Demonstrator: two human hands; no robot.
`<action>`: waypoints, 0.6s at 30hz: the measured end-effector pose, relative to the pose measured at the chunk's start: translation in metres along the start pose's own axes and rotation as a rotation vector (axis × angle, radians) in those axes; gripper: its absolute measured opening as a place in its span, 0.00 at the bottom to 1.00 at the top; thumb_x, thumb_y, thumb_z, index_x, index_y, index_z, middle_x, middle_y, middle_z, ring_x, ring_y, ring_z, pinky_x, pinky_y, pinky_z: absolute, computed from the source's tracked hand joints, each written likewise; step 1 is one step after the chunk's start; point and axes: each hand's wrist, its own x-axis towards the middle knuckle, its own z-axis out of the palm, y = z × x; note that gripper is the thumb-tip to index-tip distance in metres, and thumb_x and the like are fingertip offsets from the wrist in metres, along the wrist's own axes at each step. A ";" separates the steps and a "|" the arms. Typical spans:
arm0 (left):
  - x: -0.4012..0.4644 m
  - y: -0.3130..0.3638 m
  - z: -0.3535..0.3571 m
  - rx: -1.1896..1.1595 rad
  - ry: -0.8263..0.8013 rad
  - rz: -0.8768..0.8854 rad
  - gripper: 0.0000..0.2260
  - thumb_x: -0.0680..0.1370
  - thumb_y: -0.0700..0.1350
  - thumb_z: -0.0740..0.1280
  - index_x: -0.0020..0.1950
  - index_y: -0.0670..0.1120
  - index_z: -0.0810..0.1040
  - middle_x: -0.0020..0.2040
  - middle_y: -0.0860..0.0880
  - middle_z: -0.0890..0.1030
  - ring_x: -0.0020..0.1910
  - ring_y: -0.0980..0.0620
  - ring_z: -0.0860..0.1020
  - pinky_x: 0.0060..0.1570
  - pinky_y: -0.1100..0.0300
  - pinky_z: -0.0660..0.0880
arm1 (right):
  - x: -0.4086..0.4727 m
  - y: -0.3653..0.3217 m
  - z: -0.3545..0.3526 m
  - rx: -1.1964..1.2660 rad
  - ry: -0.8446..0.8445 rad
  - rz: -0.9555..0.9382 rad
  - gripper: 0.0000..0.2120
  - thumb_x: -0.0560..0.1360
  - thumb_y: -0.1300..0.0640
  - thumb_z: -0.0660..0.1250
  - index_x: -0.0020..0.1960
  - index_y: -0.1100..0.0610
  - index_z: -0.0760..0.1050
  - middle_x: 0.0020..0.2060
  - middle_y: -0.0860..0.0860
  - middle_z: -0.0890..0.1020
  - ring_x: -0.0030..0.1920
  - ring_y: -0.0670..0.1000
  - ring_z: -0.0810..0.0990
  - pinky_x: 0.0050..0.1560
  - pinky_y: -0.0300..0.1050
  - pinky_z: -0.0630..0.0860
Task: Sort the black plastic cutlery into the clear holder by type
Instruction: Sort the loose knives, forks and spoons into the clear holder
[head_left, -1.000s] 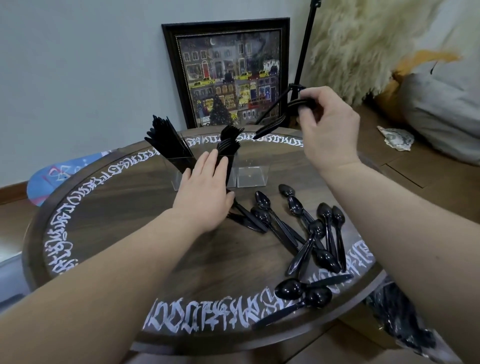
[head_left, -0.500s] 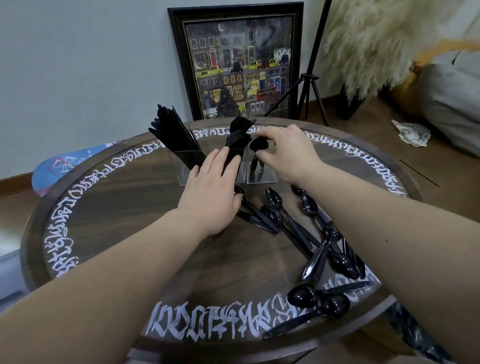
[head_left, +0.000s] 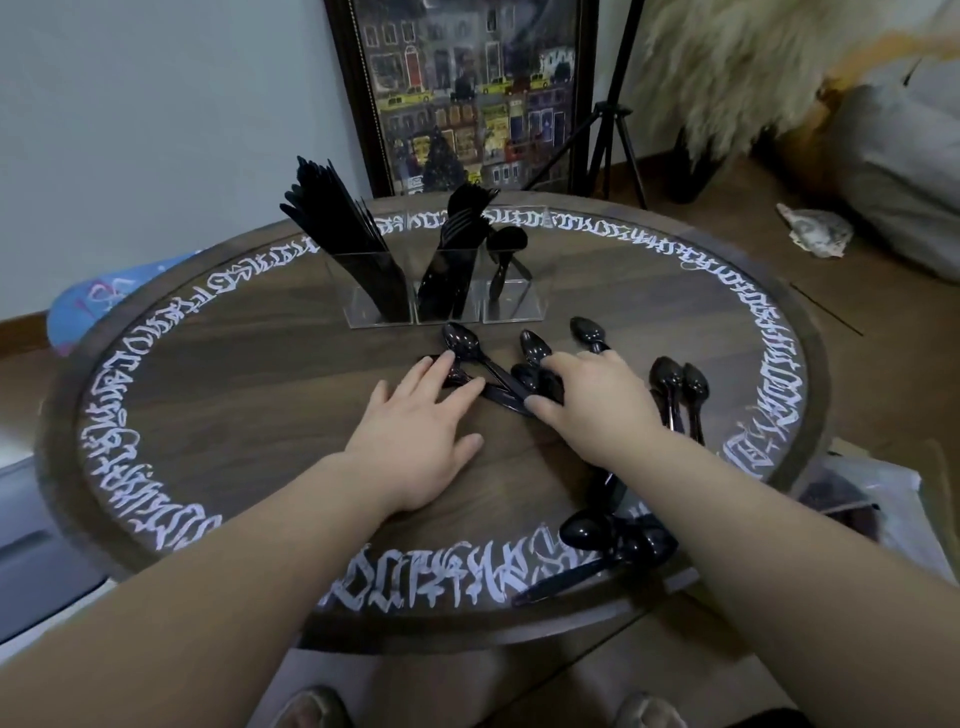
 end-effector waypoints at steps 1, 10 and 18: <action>-0.001 0.001 0.000 -0.008 0.004 0.001 0.27 0.80 0.60 0.53 0.78 0.58 0.48 0.79 0.50 0.40 0.77 0.49 0.41 0.74 0.43 0.47 | 0.000 -0.002 0.002 0.012 -0.021 -0.009 0.24 0.76 0.42 0.63 0.68 0.52 0.70 0.58 0.54 0.77 0.61 0.58 0.70 0.57 0.48 0.68; -0.027 -0.009 0.002 -0.067 0.019 -0.042 0.28 0.80 0.57 0.58 0.78 0.53 0.52 0.79 0.52 0.44 0.77 0.51 0.43 0.74 0.45 0.49 | -0.013 -0.024 0.010 0.069 -0.061 -0.118 0.25 0.75 0.44 0.65 0.69 0.50 0.69 0.60 0.52 0.76 0.62 0.55 0.71 0.59 0.47 0.69; -0.060 -0.010 -0.003 -0.160 -0.002 -0.087 0.29 0.79 0.54 0.61 0.78 0.51 0.53 0.79 0.51 0.45 0.77 0.50 0.49 0.73 0.47 0.57 | -0.035 -0.035 0.008 0.110 -0.090 -0.193 0.29 0.73 0.44 0.69 0.71 0.48 0.66 0.65 0.50 0.71 0.65 0.53 0.68 0.63 0.49 0.69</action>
